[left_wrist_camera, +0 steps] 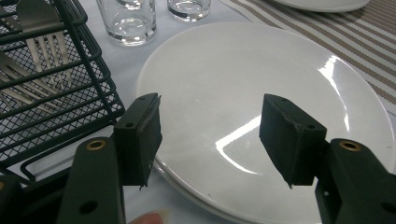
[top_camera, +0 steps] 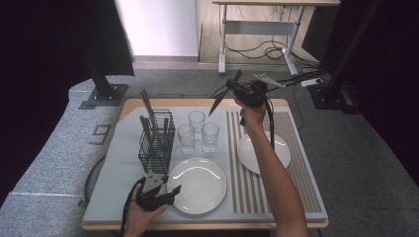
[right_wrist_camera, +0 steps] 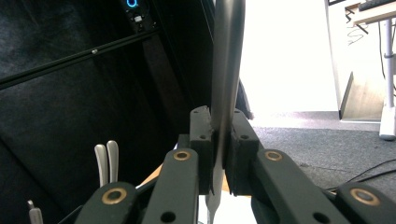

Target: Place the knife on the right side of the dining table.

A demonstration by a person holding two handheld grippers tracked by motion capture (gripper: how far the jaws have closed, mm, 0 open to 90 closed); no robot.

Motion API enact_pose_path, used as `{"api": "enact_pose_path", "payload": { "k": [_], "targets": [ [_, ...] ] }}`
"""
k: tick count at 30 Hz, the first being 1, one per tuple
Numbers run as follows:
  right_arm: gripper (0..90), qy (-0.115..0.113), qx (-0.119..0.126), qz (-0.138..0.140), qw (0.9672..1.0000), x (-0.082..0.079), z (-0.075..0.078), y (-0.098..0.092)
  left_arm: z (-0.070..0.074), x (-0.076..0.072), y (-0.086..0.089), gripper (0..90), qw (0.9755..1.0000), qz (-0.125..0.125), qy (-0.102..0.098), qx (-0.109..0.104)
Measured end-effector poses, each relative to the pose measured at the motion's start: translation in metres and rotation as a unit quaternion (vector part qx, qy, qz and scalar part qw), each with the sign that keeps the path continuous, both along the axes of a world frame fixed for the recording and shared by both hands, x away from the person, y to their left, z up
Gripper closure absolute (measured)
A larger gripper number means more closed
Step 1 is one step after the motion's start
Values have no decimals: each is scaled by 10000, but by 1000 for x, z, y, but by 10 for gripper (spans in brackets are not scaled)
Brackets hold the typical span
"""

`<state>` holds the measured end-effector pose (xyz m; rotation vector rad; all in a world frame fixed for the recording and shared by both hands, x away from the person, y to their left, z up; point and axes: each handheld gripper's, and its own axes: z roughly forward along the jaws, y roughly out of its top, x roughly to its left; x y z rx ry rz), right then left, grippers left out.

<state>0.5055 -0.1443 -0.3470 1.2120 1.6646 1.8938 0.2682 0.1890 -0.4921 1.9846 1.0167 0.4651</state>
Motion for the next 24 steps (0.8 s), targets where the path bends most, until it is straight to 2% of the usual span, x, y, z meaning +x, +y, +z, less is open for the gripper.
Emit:
{"api": "enact_pose_path", "payload": {
  "k": [24],
  "targets": [
    [830, 29, -137, -330, 9994, 3, -6, -24, -2, 1, -1, 388, 10000, -5, 31, 9]
  ]
}}
